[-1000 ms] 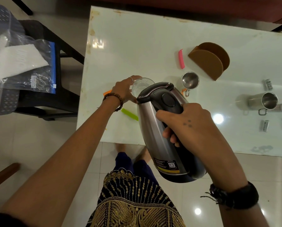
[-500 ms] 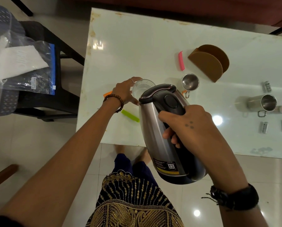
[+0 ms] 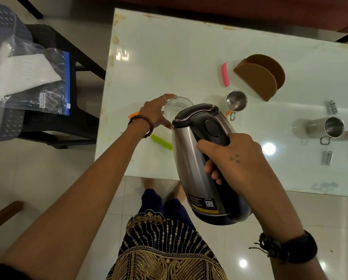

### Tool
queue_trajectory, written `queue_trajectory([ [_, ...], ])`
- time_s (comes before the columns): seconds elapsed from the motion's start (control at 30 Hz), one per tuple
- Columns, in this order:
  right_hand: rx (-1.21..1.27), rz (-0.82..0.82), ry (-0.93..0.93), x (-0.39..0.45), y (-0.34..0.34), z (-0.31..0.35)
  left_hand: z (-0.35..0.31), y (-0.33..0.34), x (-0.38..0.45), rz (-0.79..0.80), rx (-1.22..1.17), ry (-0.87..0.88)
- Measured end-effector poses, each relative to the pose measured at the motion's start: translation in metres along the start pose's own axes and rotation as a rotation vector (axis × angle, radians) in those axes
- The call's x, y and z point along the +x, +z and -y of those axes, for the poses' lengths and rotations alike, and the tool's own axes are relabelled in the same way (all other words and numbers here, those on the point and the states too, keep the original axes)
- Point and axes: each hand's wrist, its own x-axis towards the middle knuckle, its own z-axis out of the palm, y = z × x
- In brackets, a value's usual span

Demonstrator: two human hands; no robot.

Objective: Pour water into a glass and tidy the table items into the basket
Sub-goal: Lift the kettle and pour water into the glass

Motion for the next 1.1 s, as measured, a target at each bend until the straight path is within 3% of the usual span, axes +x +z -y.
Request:
queue_trajectory([
  [1.1, 0.013, -0.007, -0.023, 0.0073, -0.0001, 0.0013, 0.0013, -0.0002, 0.001, -0.01, 0.063, 0.011],
])
